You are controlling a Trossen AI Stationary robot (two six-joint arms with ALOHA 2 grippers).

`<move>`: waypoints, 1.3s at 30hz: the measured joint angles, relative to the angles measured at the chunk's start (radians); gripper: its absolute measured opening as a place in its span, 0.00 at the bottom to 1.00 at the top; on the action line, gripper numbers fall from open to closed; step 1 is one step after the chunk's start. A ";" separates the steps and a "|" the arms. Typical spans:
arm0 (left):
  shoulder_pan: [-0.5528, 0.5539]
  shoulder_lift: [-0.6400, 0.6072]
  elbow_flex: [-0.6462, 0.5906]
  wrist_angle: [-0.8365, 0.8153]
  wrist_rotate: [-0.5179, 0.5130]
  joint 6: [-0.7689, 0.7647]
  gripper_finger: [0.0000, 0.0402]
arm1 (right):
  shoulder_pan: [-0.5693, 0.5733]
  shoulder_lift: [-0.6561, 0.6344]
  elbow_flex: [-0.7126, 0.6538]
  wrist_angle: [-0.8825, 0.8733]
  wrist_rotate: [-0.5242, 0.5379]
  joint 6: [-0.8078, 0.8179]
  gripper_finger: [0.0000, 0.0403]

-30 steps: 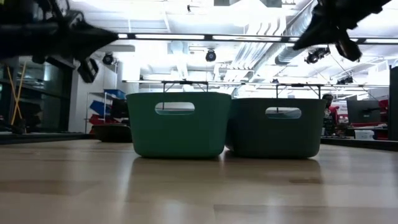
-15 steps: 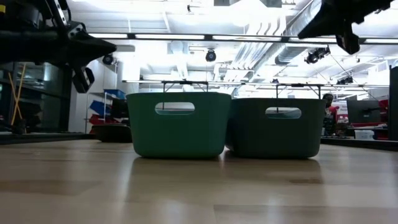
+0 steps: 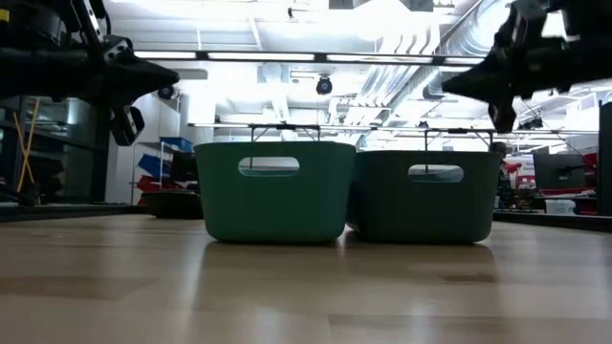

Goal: Sort batteries
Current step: Return to Home Position

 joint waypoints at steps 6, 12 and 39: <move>0.000 -0.044 0.000 -0.036 0.000 0.000 0.00 | -0.054 -0.029 -0.120 0.118 -0.094 -0.043 0.00; 0.000 -0.247 0.000 -0.170 0.001 0.000 0.00 | -0.053 -0.031 -0.150 0.064 -0.089 -0.022 0.00; -0.011 -0.559 0.000 -0.443 -0.003 -0.001 0.00 | -0.008 -0.520 -0.150 -0.264 -0.087 0.018 0.00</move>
